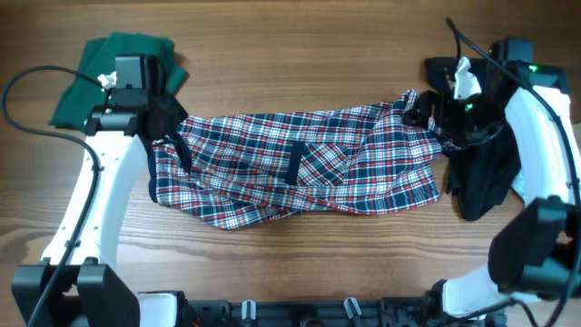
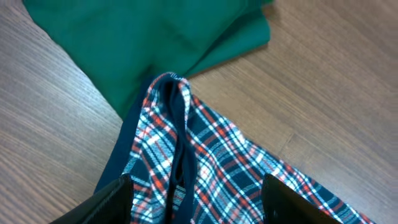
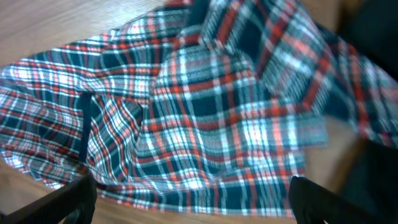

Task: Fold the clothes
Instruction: 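Pull the plaid garment taut, left gripper left, right gripper right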

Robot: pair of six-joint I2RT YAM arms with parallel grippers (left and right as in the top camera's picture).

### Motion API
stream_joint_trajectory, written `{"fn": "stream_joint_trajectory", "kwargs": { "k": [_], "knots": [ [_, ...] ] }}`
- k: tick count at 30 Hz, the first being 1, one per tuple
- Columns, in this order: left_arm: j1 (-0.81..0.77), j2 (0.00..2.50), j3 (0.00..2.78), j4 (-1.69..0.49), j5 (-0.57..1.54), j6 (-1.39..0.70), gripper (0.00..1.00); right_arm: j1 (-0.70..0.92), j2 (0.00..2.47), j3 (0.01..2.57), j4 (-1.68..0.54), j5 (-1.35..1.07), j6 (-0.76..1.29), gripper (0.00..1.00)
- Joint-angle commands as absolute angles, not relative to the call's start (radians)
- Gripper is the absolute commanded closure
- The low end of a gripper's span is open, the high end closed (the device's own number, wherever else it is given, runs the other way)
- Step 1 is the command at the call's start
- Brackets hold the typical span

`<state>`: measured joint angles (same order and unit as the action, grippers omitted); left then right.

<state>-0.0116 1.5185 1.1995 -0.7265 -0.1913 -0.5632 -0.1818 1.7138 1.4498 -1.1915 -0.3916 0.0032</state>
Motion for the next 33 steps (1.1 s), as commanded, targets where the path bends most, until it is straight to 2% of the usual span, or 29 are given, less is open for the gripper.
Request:
{"fn": "stream_joint_trajectory", "kwargs": {
  "k": [1,5,8,11,12,15,20,22,28,33],
  "knots": [
    [-0.004,1.481,1.198,-0.725,-0.189,-0.566,0.33,-0.186,1.548,1.470,-1.260,-0.236,0.179,0.00],
    [-0.004,1.477,1.198,-0.748,-0.135,-0.566,0.32,-0.187,1.322,1.381,-1.338,-0.217,0.279,0.00],
    [-0.004,1.477,1.198,-0.746,-0.058,-0.566,0.33,-0.187,1.261,1.231,-1.336,-0.315,0.260,0.00],
    [-0.004,1.477,1.198,-0.734,-0.053,-0.565,0.33,-0.186,1.258,1.050,-1.256,-0.313,0.317,0.01],
    [-0.004,1.477,1.198,-0.732,-0.053,-0.565,0.33,-0.186,1.258,0.997,-1.202,-0.289,0.352,0.05],
    [-0.004,1.477,1.198,-0.732,-0.053,-0.566,0.34,-0.186,1.259,0.864,-1.051,-0.175,0.456,0.08],
    [-0.004,1.479,1.198,-0.732,-0.053,-0.566,0.35,-0.186,1.260,0.706,-0.822,-0.103,0.477,0.17],
    [-0.004,1.481,1.198,-0.733,-0.053,-0.566,0.35,-0.186,1.262,0.650,-0.718,-0.103,0.474,0.24],
    [-0.004,1.481,1.197,-0.733,-0.053,-0.565,0.35,-0.186,1.288,0.623,-0.616,-0.058,0.467,0.43],
    [-0.004,1.481,1.196,-0.735,-0.053,-0.566,0.36,-0.186,1.382,0.613,-0.594,-0.056,0.463,0.49]
  ]
}}
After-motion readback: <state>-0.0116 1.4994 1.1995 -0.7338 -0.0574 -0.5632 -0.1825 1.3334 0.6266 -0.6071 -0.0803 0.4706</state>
